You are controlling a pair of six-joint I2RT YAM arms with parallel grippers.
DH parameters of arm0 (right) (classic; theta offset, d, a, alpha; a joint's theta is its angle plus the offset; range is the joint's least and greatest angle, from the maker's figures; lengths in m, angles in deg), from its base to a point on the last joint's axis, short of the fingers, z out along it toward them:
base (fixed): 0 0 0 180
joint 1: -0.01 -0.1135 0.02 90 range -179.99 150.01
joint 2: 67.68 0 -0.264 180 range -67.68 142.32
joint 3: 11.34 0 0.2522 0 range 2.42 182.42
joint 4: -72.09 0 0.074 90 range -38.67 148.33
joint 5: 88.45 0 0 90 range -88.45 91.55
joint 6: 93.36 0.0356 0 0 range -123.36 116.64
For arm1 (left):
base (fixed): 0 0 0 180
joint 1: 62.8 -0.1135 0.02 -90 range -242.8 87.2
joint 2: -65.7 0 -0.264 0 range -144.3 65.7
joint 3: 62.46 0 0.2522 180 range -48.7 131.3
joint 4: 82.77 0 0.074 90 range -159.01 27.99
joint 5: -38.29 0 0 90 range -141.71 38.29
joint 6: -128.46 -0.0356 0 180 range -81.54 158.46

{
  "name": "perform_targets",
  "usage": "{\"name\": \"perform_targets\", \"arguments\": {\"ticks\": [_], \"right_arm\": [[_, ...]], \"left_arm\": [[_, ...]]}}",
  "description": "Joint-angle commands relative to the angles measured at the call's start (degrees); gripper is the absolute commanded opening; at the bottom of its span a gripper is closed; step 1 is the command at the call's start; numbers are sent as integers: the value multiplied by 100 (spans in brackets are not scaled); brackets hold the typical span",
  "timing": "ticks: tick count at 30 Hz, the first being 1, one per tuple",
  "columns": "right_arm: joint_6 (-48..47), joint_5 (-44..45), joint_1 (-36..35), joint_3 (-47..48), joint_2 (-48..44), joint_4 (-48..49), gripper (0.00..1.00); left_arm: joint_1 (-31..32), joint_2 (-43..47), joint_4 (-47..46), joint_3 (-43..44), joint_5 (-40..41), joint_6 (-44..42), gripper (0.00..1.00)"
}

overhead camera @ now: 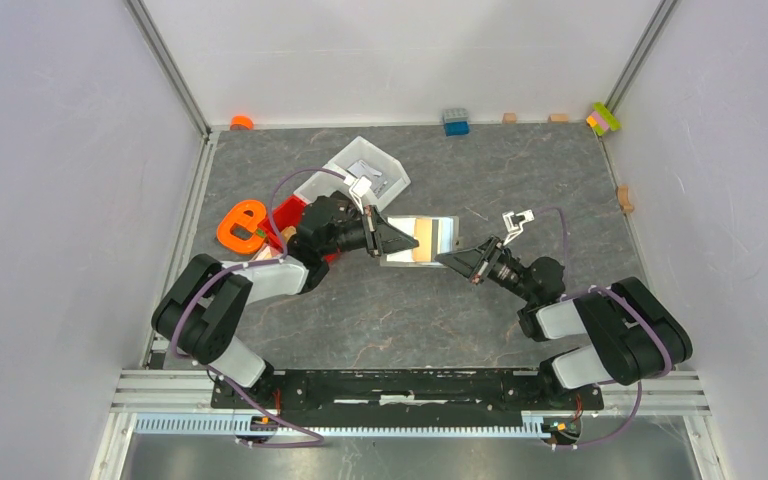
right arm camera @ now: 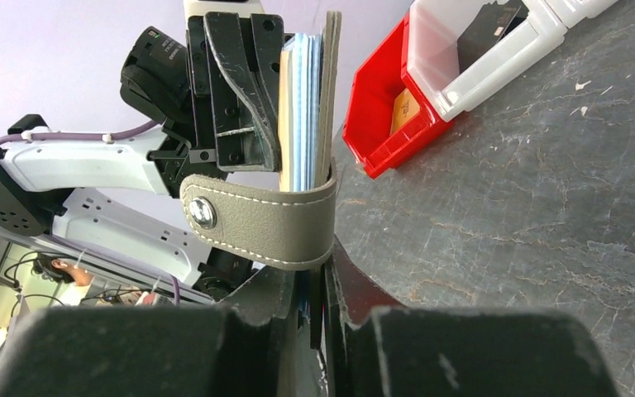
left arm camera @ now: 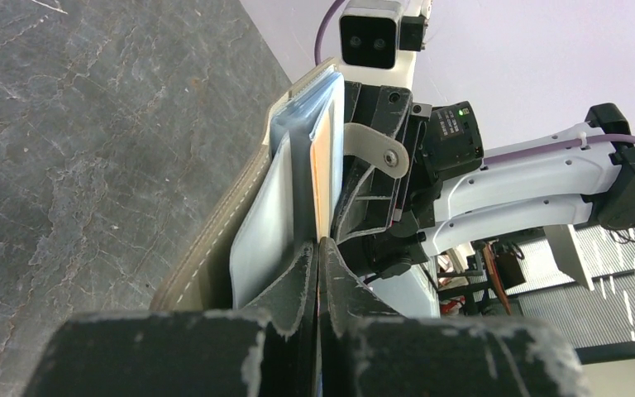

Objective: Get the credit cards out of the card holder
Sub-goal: Remove the credit card from the card holder.

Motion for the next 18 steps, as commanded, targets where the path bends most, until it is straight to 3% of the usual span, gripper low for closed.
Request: {"name": "perform_targets", "arguments": {"ticks": [1,18], "right_arm": [[41,67,113,-89,-71,1763,7],[325,142,311,-249,65,2145,3]], "left_arm": [[-88,60,-60,37,134,-185,2],[-197,109,6,-23,236,-176,2]]}}
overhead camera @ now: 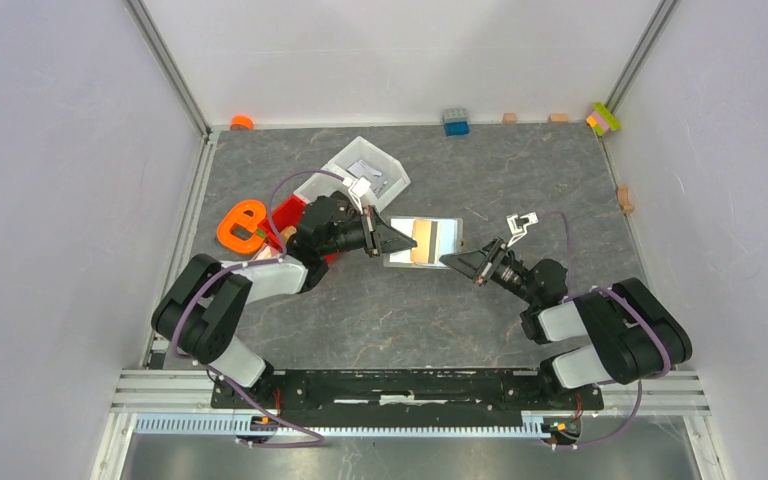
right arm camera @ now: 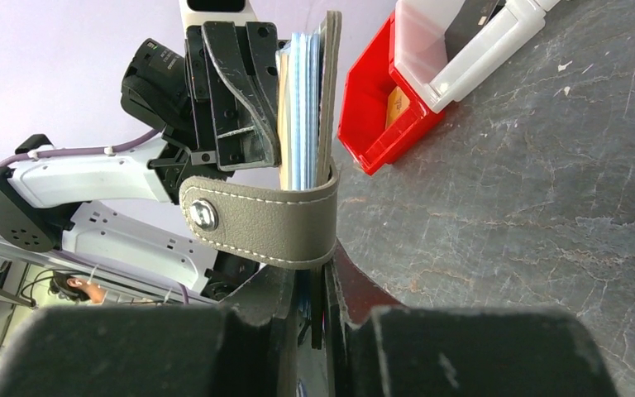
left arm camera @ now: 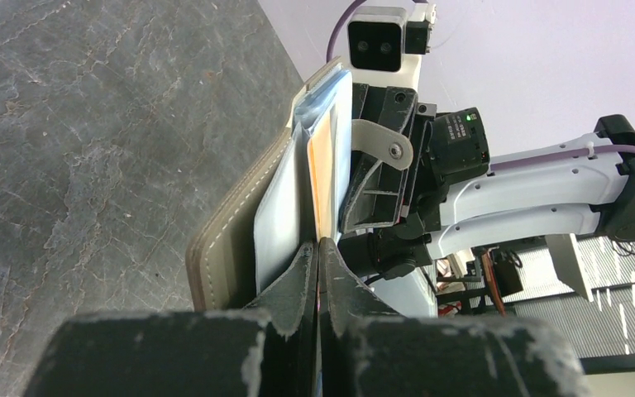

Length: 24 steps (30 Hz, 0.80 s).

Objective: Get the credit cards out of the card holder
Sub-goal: Remove the credit card from the card holder.

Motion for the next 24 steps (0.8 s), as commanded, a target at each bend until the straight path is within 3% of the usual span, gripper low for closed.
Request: {"name": "perform_targets", "arguments": {"ticks": [1,12,15,17,19,24], "right_arm": [[68,143,145,-98,57,2138,3],[78,144,159,-107,58,2148,4],[48,57,159,-61,71,2175,28],[46,39,155,-55,52,2218,38],[-23,30,143,-50,-1,2162,44],[-390,28,40,31,-208,1571,46]], "left_arm": [[-139,105,-227,-26,211,-183,2],[-176,124,-200,-51,234,-179,2],[-110,89,-228,21,124,-183,2],[-15,46,-158,121,58,-244,2],[86,33,64,214,68,-406,2],[139,-18,124,288,-5,-429,2]]}}
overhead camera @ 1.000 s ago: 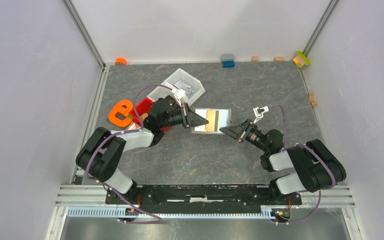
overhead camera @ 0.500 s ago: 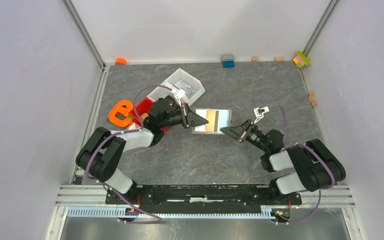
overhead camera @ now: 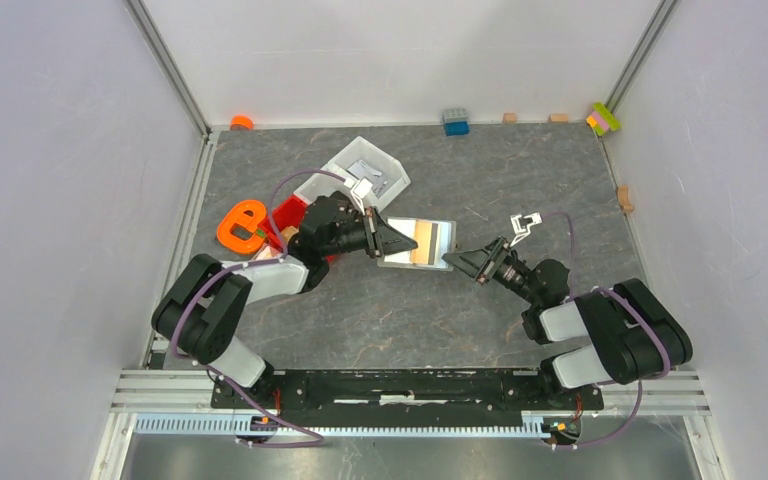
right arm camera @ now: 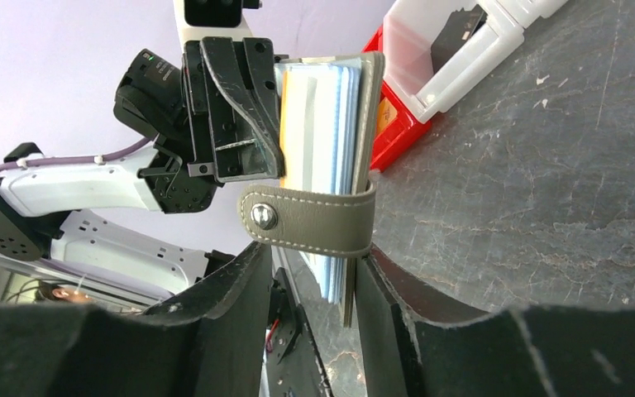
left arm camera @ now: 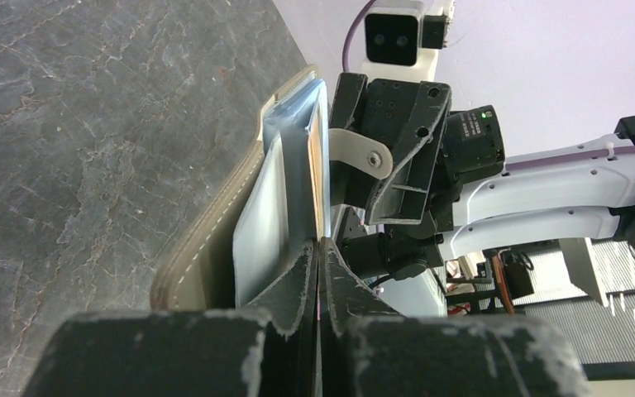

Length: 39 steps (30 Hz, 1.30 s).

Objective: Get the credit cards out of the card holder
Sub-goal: Remove the credit card from the card holder.

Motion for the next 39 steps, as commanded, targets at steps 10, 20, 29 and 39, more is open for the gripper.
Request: {"name": "perform_targets", "arguments": {"ticks": [10,20,29,39], "right_arm": [[-585,19,-166,190,-235,1111,40],[-586,-25,-212,315,-97,884,38],[-576,-52,-242,352,-33,856,23],[-573,166,-116,126,-160,857,1]], "left_arm": [[126,-236,-225,394,-316,-89,2],[184,-246,-171,466,-423,-96,2],[275,-239,3,547,-446,-219,2],[69,85,205,274,8,-349,2]]}}
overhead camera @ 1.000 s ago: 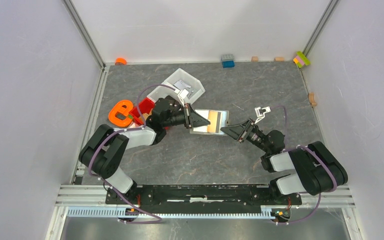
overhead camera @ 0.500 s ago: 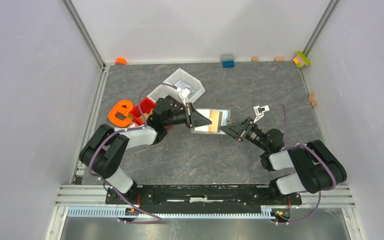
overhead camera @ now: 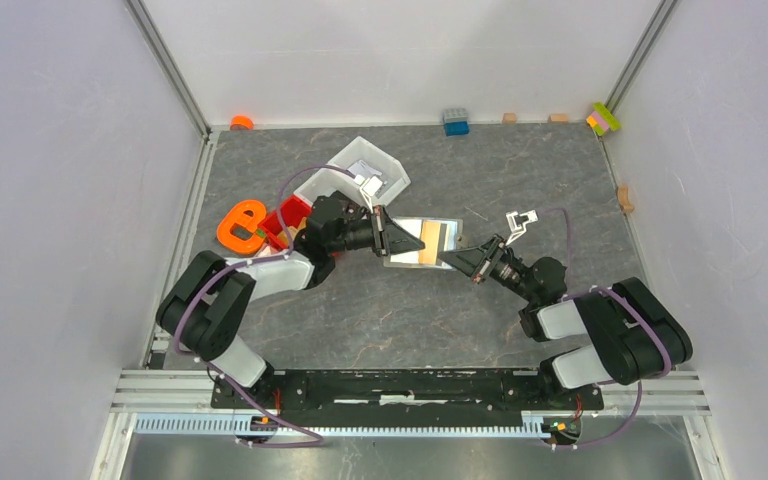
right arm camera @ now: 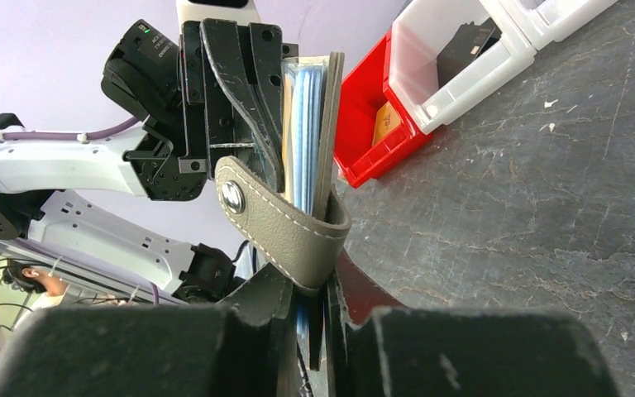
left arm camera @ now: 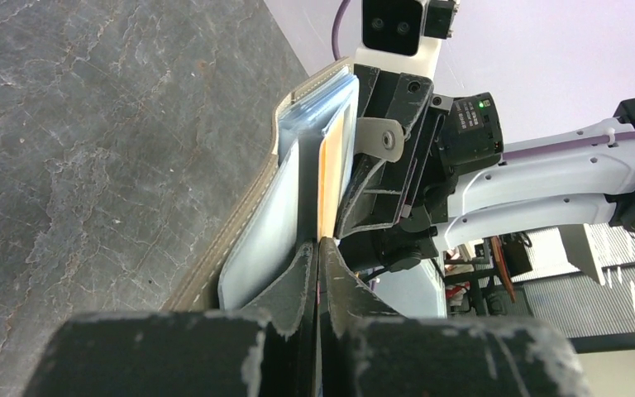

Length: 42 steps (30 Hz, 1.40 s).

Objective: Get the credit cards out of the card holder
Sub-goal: Remove the credit card from the card holder.

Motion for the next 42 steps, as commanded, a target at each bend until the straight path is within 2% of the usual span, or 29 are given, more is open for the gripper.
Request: {"name": "perform_targets", "arguments": {"ticks": [1,12,28,33,42], "right_arm": [[-65,104,80,-38,-136,865,0],[249,47,155,-61,120,1284,0],[272,82,246,-127,106,1261,0],[-15,219,263,-127,-90,630,0],[-388,467,342,-151,-435,-282,0]], "left_arm": [[-143,287,-77,-105,179,-183,2],[-236,269,-339,-217,158,-8,2],[-313,388,-363,-326,277,7,2],[-318,531,-423,-432,404,7,2],[-315,842,293,-435,797,-398,2]]}}
